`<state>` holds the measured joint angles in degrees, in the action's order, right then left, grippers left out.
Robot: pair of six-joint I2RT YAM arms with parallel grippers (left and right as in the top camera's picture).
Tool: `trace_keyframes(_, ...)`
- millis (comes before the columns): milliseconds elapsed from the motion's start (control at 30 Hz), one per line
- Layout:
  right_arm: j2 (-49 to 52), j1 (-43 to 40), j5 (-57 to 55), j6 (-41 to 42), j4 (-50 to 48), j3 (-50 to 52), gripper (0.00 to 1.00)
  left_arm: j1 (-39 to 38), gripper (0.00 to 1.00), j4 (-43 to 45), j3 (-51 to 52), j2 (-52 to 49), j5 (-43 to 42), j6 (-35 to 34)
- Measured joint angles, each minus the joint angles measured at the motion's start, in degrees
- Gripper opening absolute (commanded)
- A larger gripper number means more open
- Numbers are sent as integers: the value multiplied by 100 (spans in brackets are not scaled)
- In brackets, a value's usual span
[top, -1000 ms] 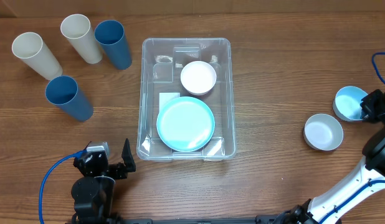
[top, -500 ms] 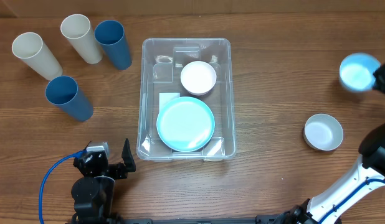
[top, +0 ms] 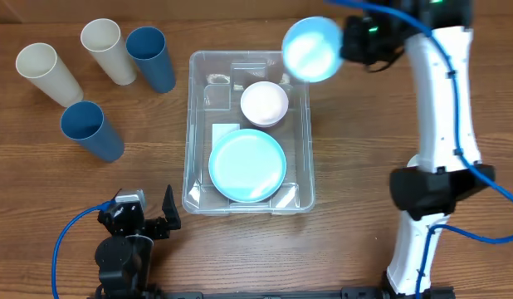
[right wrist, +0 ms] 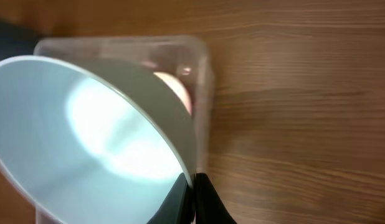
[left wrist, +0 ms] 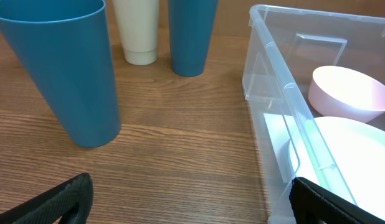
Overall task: Pack container
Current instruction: 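Stack the light-blue bowl into the pink bowl in the bin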
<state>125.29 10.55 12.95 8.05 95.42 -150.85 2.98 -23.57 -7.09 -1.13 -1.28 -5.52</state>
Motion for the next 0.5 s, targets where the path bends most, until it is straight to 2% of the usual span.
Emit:
trace_keyframes(167,0,901,-688,175,-219,442,4,0,100,0,0,0,0,2)
trace_keyframes(400,-39,1021,-850,369,-1596,2402,4,0,100,0,0,0,-2,0)
trace_keyframes(500,-39,1021,-852,387,-1958,2800,4,0,100,0,0,0,-2,0)
